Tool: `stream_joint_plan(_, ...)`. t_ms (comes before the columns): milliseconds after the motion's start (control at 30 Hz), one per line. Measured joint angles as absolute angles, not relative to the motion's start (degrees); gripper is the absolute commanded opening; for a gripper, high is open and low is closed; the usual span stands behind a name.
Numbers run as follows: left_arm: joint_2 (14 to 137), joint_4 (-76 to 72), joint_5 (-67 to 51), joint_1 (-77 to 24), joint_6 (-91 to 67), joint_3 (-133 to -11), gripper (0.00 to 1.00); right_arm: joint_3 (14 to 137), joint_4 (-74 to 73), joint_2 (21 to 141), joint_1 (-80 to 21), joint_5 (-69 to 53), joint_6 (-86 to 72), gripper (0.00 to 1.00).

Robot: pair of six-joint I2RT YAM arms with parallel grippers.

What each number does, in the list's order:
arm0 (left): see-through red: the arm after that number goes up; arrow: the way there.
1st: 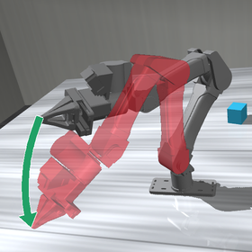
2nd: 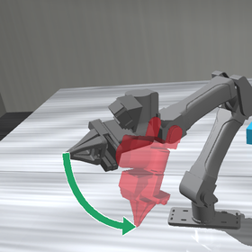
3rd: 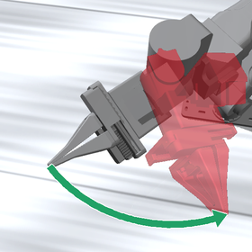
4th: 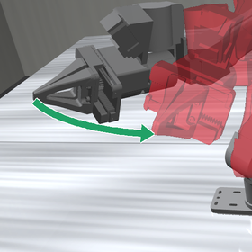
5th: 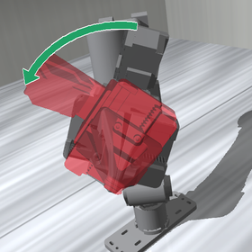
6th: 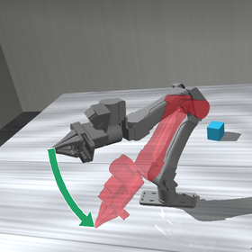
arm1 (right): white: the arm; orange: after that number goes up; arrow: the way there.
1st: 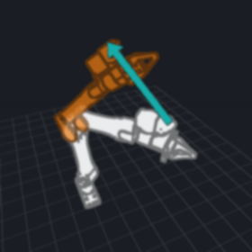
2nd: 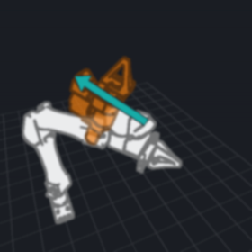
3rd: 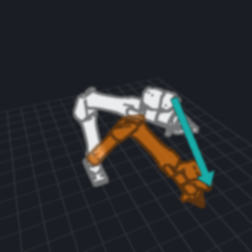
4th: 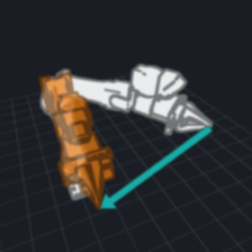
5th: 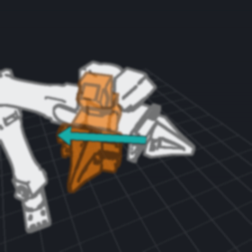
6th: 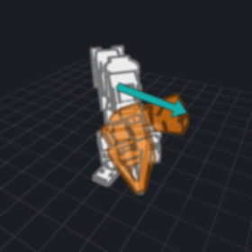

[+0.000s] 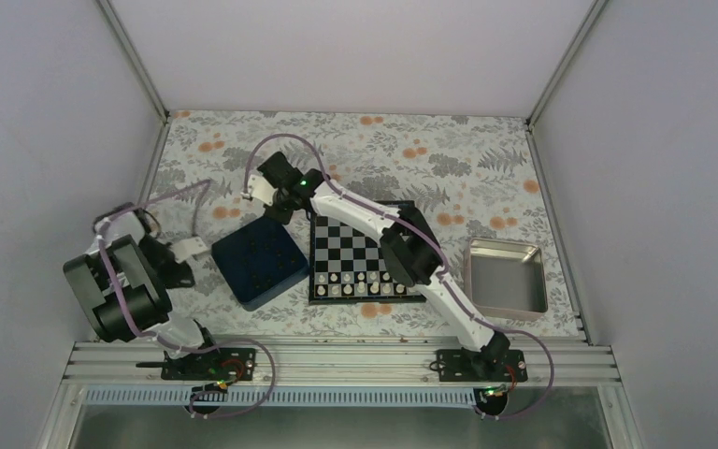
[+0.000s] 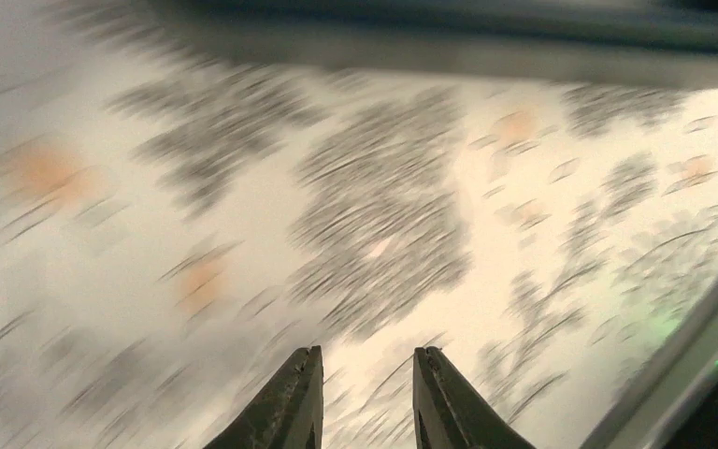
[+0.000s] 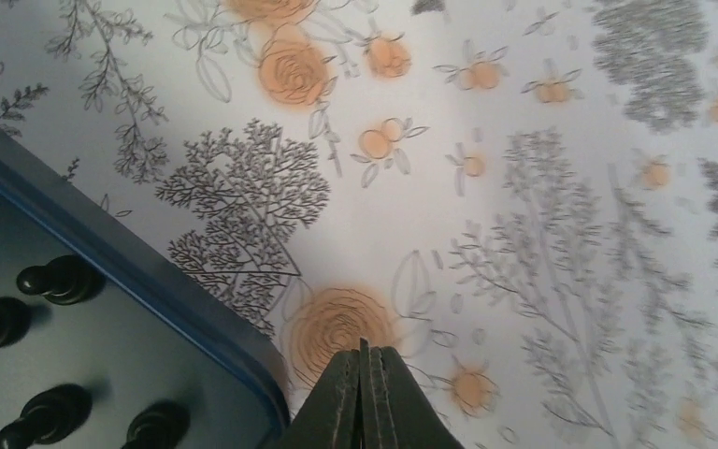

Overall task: Set up the chess pieces on the board
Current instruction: Adjust the storage box at the center of the board.

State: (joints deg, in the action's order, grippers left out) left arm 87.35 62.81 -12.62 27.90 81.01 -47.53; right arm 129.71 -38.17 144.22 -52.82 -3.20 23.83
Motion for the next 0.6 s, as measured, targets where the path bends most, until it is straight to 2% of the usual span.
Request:
stream_joint_plan(100,87.4,63.0,-11.9,34.8,82.4,-53.3,0.24,129.4,-38.9,142.0,-52.8,-1.3,23.9,0.03)
stream_joint_plan(233,87.4,62.4,-12.5,38.1,82.7,-59.9,0.24,125.2,-40.9,134.4,-52.8,-0.1,24.0,0.03)
stream_joint_plan(400,89.0,61.5,-15.4,36.6,80.9,-62.7,0.24,120.8,-46.7,124.4,-53.1,-0.8,25.0,0.04)
stream_joint_plan(600,92.9,57.5,-17.8,29.6,75.3,-63.5,0.24,113.5,-55.3,120.3,-56.1,-3.2,26.7,0.04)
